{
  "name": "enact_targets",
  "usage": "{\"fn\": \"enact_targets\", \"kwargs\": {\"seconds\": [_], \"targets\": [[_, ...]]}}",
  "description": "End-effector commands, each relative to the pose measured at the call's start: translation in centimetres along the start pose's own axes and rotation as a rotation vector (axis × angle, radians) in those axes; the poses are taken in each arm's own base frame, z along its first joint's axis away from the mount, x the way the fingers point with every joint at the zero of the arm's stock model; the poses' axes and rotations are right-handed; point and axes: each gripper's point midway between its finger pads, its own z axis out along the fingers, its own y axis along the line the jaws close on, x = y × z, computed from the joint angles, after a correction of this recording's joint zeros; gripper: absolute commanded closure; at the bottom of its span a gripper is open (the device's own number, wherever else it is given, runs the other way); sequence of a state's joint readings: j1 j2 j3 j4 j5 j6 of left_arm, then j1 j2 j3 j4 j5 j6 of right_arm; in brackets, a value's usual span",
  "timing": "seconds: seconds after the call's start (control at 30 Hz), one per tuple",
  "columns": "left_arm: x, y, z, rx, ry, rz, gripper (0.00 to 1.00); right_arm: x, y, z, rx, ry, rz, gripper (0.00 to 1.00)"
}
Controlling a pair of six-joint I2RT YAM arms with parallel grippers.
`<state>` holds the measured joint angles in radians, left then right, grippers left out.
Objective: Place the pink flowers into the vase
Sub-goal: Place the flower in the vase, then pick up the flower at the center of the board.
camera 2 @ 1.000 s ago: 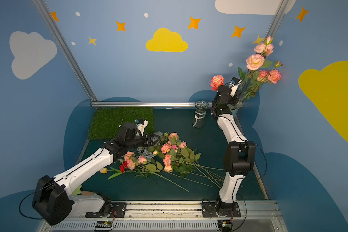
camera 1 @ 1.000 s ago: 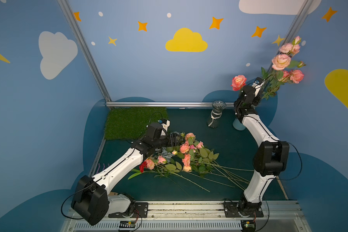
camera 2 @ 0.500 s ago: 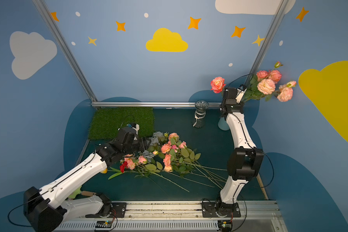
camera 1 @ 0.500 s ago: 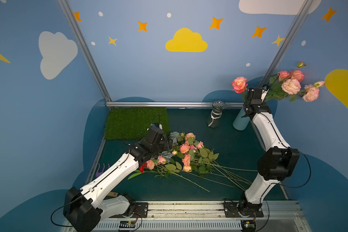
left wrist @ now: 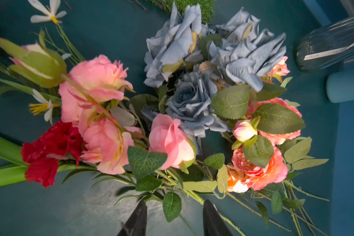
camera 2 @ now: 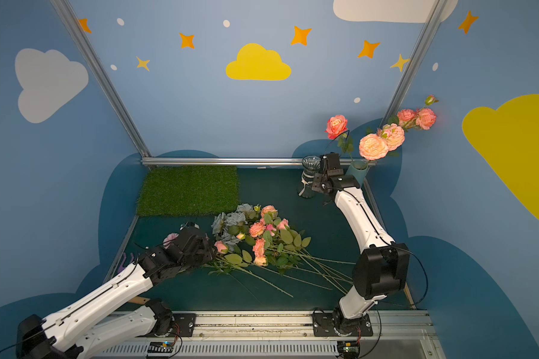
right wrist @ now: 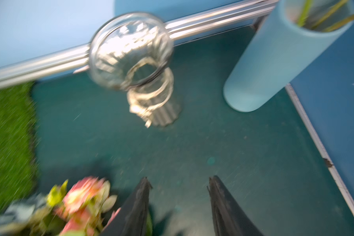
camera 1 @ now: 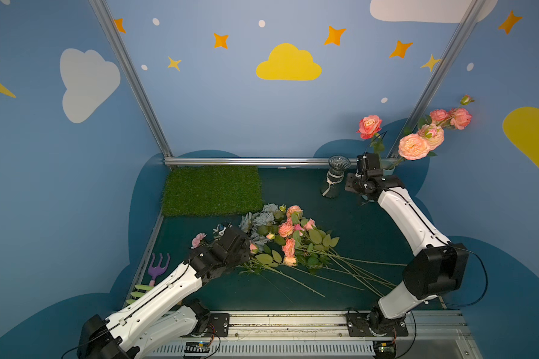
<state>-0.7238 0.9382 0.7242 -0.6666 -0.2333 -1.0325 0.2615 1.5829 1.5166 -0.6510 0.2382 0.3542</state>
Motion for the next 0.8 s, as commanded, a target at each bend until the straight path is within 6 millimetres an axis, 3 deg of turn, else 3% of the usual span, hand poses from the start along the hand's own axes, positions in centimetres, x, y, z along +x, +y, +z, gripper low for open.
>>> {"fn": "enact_targets", "kwargs": {"seconds": [0.0, 0.17, 0.33, 0.5, 0.77], "targets": [[1.1, 0.8, 0.2, -0.049, -0.001, -0.032, 0.57, 1.1, 2.2, -2.6, -0.094, 0.007, -0.035, 0.51], [2.9, -0.6, 1.4, -0.025, 0.058, -0.043, 0.62, 3.3, 4.6, -4.9, -0.176, 0.019, -0.079, 0.52], [5.2, -0.8, 3.4, -0.008, 0.126, -0.146, 0.67, 5.0, 6.1, -7.5, -0.220, 0.003, -0.136, 0.53], [5.9, -1.3, 4.7, 0.033, 0.141, -0.220, 0.68, 6.0, 5.9, -8.8, -0.233, -0.008, -0.148, 0.53], [7.8, -4.9, 6.0, 0.051, 0.202, -0.220, 0.70, 6.6, 5.2, -9.4, -0.235, -0.029, -0.143, 0.53]]}}
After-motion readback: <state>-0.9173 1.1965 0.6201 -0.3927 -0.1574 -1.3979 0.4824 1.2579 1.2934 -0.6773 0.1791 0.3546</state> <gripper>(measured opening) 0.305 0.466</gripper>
